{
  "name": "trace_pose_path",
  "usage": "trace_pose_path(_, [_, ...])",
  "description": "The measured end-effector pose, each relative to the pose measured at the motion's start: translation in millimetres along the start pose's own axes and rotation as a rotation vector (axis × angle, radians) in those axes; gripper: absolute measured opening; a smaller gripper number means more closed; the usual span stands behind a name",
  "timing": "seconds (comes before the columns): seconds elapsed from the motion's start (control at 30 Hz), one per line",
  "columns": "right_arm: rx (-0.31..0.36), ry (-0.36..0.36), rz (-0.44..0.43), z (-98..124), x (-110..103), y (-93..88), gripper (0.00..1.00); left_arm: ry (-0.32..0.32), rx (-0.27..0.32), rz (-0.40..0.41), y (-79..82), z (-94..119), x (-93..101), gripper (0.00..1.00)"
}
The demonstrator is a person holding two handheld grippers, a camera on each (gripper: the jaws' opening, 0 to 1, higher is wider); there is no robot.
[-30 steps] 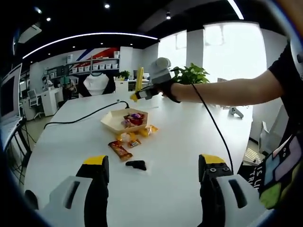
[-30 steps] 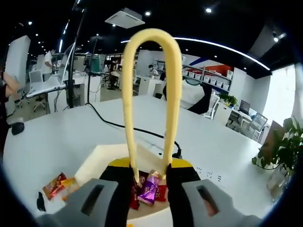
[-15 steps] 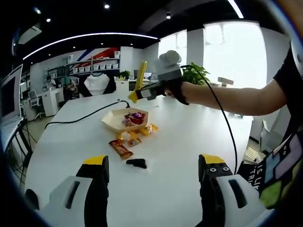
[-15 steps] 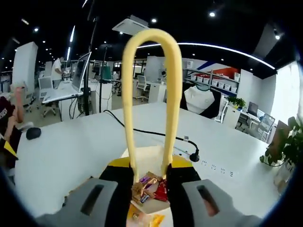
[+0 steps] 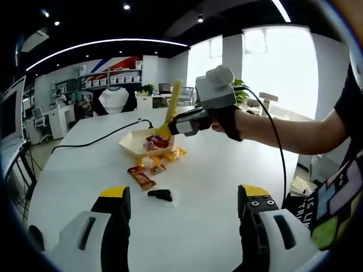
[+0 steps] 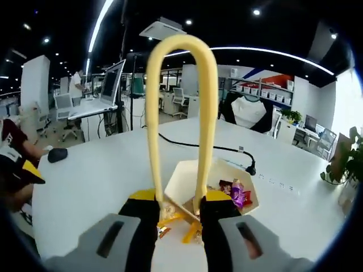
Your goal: Place the target food into the container with the food tongs after gripping and lifting it, then release it inside without dropping or visibly crushing the food.
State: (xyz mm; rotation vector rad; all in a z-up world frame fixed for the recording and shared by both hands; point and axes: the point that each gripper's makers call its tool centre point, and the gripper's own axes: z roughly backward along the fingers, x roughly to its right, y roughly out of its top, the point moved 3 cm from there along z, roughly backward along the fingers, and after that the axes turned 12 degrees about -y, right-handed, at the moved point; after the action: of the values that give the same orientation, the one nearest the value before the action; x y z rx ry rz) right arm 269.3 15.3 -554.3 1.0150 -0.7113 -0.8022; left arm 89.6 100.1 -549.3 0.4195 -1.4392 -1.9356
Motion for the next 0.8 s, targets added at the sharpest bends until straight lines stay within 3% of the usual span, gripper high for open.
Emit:
trace_pose_path(0.43, [-0.017,0.178,0.061,18,-63,-27.1,0.25,0.005,-0.006,0.011,-3.9,2,-0.2,0.82])
trace_pose_path(0.63, [-0.028,0.253,0.07,17,-83,-41.9,0.25,0.014,-0.004,0.014,-3.7,5,-2.8,0.82])
trace_pose_path(0.8, [-0.051,0.267,0.107,14,-91,-54.7,0.25,0.016,-0.006,0.013,-3.9,6,-3.5,0.82])
